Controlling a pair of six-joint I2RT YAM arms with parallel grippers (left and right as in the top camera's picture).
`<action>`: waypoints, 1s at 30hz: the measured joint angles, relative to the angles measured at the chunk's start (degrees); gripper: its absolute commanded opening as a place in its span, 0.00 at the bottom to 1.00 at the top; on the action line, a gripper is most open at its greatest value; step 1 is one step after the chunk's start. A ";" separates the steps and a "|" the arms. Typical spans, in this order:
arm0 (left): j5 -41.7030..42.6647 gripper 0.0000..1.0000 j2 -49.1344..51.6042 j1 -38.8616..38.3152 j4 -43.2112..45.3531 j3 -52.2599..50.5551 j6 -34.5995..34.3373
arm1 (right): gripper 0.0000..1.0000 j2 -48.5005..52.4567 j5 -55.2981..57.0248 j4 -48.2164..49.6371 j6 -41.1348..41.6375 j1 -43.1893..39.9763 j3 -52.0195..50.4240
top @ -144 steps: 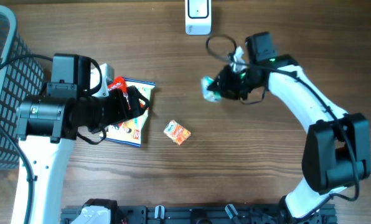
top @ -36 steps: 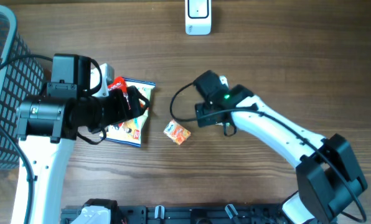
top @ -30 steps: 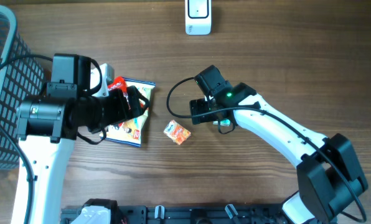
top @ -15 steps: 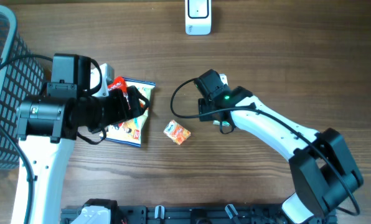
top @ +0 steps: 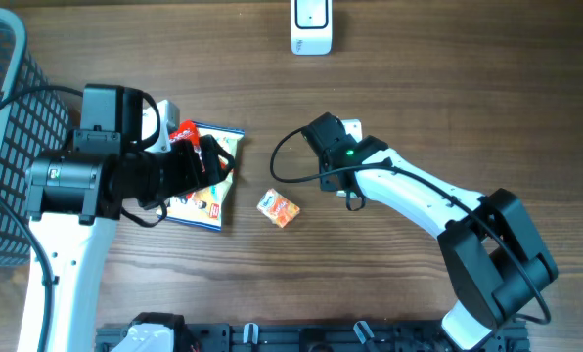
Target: Scan the item barcode
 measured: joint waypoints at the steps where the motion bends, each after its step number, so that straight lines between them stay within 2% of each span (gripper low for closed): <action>1: 0.00 1.00 0.00 0.00 0.00 0.00 0.00 | 0.04 0.00 0.00 -0.15 0.04 0.00 0.00; 4: 0.00 1.00 0.00 0.00 0.00 0.00 0.00 | 0.05 0.00 0.00 -1.31 0.04 0.00 0.00; 5: 0.00 1.00 0.00 0.00 0.02 0.00 0.00 | 0.17 0.00 0.00 -1.62 0.04 0.00 0.00; 6: 0.00 1.00 0.00 0.00 0.00 0.00 0.00 | 0.60 0.00 0.00 -1.99 0.04 0.00 0.00; 7: 0.00 1.00 0.00 0.00 0.00 0.00 0.00 | 0.84 0.00 0.00 -2.16 -0.26 0.00 0.00; 8: 0.00 1.00 0.00 0.00 0.02 0.00 0.00 | 0.83 0.00 -0.02 -2.25 -0.33 0.00 0.02; 15: 0.00 1.00 0.00 0.00 0.00 0.00 0.00 | 0.62 0.00 -1.40 -2.10 -2.49 0.00 0.00; 22: 0.00 1.00 0.00 0.00 0.00 0.00 0.00 | 0.26 0.98 -1.51 -1.66 -2.86 -0.02 -0.17; 24: 0.00 1.00 0.00 0.00 0.00 0.00 0.00 | 0.21 0.98 -1.33 -1.68 -2.89 0.00 -0.17; 26: 0.00 1.00 0.00 0.00 0.00 0.00 0.00 | 0.04 0.98 -1.03 -1.68 -2.86 0.00 -0.17; 30: 0.00 1.00 0.00 0.00 0.02 0.00 0.00 | 0.04 0.98 0.20 -2.14 -2.80 0.00 -0.15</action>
